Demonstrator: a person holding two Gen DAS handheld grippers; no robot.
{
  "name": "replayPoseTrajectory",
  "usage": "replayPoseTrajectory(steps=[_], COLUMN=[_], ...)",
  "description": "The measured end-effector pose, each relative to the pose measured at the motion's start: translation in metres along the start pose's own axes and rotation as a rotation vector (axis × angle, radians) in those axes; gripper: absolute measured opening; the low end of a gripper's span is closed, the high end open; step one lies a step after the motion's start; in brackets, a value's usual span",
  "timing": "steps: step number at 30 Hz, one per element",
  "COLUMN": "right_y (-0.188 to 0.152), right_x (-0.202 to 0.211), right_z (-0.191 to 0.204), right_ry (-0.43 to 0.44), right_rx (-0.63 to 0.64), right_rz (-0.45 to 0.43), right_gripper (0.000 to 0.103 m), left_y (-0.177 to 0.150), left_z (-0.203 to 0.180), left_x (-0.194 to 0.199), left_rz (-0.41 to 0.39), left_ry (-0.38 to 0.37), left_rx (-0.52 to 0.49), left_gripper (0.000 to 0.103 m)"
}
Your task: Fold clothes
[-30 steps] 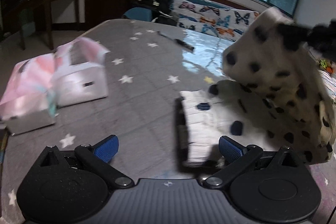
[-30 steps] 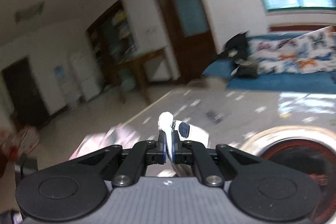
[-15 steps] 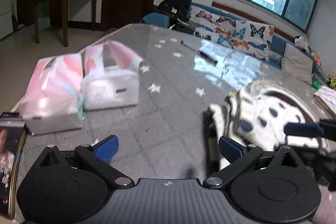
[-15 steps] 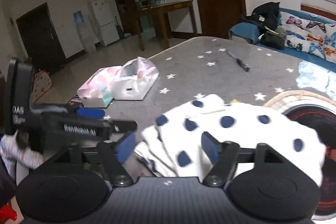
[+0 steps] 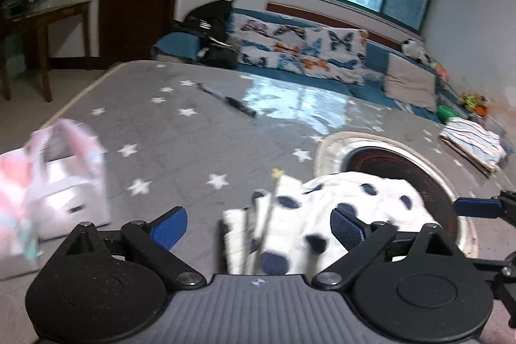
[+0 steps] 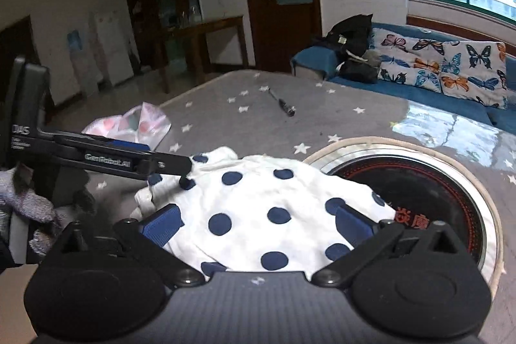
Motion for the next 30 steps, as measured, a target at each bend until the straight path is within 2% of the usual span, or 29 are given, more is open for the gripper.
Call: replayPoseTrajectory(steps=[3,7,12,14,15,16,17,21,25,28,30], right_y=[-0.005,-0.011,-0.016,-0.018,-0.019,-0.021,-0.022,-0.022,-0.020,-0.022,-0.028], right_x=[-0.005,-0.011,-0.016,-0.018,-0.019,-0.020,-0.020,-0.015,-0.012,-0.016,-0.021], right_z=[-0.002,-0.004,-0.005,-0.007,-0.008,-0.009,-0.010,-0.013,-0.008,-0.004,-0.001], right_ry=[-0.002,-0.018,-0.004,-0.006,-0.008,-0.010,-0.012,-0.018,-0.007,0.007,0.023], right_rx=[-0.005,-0.003,0.009,-0.001,-0.007,-0.014,-0.020,-0.032,-0.003,0.017,0.016], right_rz=[0.018,0.044,0.053,0.056,0.059,0.062,0.065,0.041,0.033,0.046,0.067], right_gripper=[0.103,0.103,0.103,0.103,0.103,0.103,0.103,0.103,0.103,0.103,0.103], left_y=[0.004,0.005,-0.001,-0.002,-0.001,-0.001,0.000,0.012,0.022,0.017,0.009], left_z=[-0.009,-0.006,0.005,0.005,0.004,0.003,0.002,-0.011,-0.029,-0.022,-0.009], left_x=[-0.013,-0.031,-0.043,-0.042,-0.040,-0.038,-0.035,-0.011,0.025,0.028,0.021], left_rz=[0.025,0.083,0.151,0.154,0.149,0.145,0.139,0.082,0.002,-0.008,0.013], left_ry=[0.002,0.000,-0.028,-0.044,-0.049,-0.054,-0.058,-0.085,-0.147,-0.111,-0.076], left_rx=[-0.017,0.017,0.093,0.110,0.112,0.114,0.117,0.134,0.132,0.140,0.167], left_gripper=[0.097,0.085,0.057,0.042,0.038,0.028,0.022,0.019,0.018,0.018,0.018])
Point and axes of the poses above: each gripper's, at about its wrist camera, not at the fingertips, and x roughly against the way its jaws point, z to its left, y to its top, the point moved 8 cm from there along -x, roughly the way its jaws point, and after that the axes turned 15 degrees about x, right-handed, at the moved point
